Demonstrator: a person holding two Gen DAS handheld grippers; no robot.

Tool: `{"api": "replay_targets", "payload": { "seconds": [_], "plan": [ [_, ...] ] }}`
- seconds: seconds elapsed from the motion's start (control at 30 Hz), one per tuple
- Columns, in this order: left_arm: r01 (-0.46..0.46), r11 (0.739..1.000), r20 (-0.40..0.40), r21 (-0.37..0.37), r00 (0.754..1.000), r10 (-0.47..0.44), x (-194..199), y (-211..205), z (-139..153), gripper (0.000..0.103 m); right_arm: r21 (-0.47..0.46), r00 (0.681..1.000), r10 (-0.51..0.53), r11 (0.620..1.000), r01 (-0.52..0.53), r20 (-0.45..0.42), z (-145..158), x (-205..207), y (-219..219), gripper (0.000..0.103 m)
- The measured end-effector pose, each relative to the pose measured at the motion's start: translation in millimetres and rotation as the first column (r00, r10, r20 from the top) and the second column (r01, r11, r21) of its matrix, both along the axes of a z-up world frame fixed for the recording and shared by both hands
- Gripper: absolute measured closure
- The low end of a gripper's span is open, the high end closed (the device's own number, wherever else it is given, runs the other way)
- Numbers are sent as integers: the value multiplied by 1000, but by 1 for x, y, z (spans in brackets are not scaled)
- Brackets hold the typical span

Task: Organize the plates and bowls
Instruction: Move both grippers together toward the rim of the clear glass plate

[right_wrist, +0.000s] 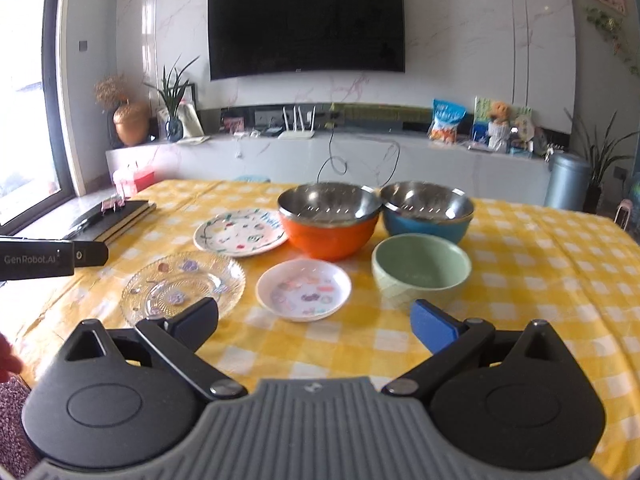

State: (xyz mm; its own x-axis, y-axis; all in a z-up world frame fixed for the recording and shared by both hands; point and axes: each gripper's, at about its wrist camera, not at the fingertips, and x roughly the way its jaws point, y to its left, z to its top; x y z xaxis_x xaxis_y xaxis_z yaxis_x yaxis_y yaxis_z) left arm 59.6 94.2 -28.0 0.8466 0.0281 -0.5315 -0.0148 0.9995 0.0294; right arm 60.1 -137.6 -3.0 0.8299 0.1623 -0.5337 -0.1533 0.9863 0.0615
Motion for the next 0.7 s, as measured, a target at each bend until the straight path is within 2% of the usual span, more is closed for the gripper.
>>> {"api": "replay_targets", "payload": {
  "seconds": [0.07, 0.1, 0.23, 0.37, 0.4, 0.53, 0.63, 0.7],
  "plan": [
    [-9, 1000, -16, -4, 1000, 9, 9, 7, -4, 37, 19, 999, 19, 1000, -19, -29, -5, 10, 8, 8],
    [-10, 1000, -29, -23, 1000, 10, 13, 12, -6, 37, 31, 999, 28, 999, -27, -46, -8, 15, 12, 14],
    [-36, 996, -89, -79, 996, 29, 31, 30, -12, 37, 56, 995, 36, 998, -31, -98, -18, 37, 26, 25],
    [-51, 996, -113, -80, 993, 42, 47, 38, -21, 37, 100, 987, 39, 995, -24, -153, -27, 59, 35, 40],
    [-53, 994, -125, -92, 991, 42, 51, 40, -24, 37, 115, 985, 38, 993, -19, -168, -30, 65, 38, 47],
    [-65, 984, -164, -166, 986, 37, 61, 48, -35, 37, 188, 975, 34, 982, 8, -221, -41, 82, 42, 54],
    [-59, 984, -175, -166, 984, 29, 67, 48, -43, 39, 222, 969, 32, 975, 23, -243, -48, 90, 45, 57],
    [-57, 982, -185, -181, 983, 23, 70, 50, -47, 45, 239, 967, 41, 971, 21, -252, -52, 94, 48, 63]
  ]
}}
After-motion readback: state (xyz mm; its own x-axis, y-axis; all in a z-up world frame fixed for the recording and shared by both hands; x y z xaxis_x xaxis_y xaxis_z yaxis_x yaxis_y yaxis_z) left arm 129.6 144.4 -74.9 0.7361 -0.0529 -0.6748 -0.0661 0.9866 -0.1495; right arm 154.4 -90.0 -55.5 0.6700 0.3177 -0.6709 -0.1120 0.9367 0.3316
